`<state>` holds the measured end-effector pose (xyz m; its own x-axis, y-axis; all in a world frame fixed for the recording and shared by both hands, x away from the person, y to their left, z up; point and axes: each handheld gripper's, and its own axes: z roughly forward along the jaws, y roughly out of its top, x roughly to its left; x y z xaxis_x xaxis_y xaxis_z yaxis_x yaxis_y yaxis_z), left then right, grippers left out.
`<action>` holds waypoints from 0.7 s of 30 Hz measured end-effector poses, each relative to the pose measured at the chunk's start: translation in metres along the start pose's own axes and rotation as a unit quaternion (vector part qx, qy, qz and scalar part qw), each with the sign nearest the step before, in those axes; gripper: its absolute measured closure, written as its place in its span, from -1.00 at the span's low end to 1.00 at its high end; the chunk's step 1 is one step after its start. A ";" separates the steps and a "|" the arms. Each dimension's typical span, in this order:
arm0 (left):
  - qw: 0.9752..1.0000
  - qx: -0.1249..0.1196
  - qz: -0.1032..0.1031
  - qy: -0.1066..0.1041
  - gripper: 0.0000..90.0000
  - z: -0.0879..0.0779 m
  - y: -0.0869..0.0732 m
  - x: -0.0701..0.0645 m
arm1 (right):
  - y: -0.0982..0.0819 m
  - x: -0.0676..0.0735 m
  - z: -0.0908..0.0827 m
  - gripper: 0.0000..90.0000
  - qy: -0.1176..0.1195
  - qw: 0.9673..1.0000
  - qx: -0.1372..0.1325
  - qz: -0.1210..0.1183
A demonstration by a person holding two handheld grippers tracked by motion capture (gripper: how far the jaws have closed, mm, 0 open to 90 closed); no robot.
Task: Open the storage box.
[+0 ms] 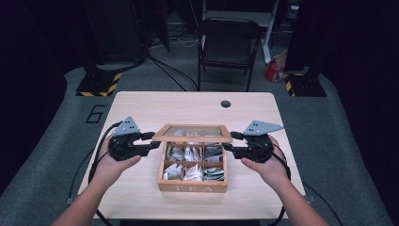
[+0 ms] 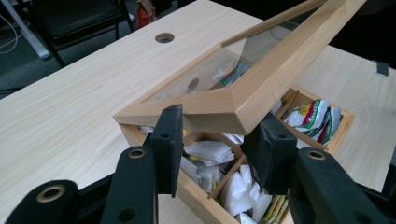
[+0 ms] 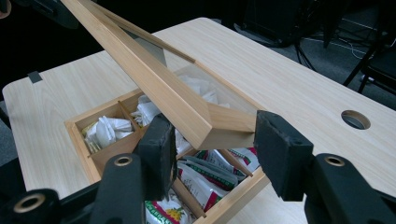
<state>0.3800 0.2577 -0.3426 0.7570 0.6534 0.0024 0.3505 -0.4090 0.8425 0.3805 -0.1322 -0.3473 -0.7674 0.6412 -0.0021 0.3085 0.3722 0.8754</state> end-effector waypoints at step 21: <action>1.000 -0.014 -0.024 0.013 0.22 0.039 0.001 0.034 | 0.022 -0.021 0.003 0.15 0.005 0.999 -0.012 0.030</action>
<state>0.4275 0.2553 -0.3627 0.7243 0.6891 -0.0246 0.3703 -0.3587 0.8569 0.4053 -0.1355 -0.3291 -0.7534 0.6552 0.0558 0.3412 0.3170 0.8849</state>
